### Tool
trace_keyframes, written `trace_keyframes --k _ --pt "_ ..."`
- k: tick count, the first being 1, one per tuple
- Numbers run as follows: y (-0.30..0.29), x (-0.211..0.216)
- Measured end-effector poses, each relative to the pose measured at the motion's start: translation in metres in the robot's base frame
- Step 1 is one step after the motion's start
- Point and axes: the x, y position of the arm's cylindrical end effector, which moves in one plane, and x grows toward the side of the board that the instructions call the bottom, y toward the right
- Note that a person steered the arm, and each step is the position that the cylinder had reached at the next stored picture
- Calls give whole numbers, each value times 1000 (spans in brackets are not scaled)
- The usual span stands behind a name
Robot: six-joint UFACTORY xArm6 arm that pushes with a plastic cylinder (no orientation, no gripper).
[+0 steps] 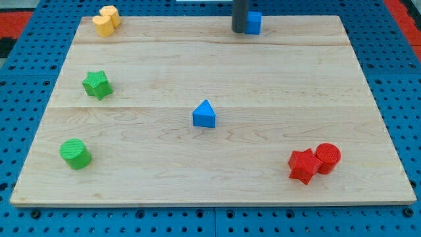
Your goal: Move your arm to the bottom of the blue triangle
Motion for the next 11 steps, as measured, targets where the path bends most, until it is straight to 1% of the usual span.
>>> trace_keyframes --k 1,2,4,5,6,7,9,11 --pt "16 -4" --pt "7 44" --pt "11 178" --pt "-2 233" --pt "-24 268" --pt "-42 277" --pt "-47 277" --pt "-84 282"
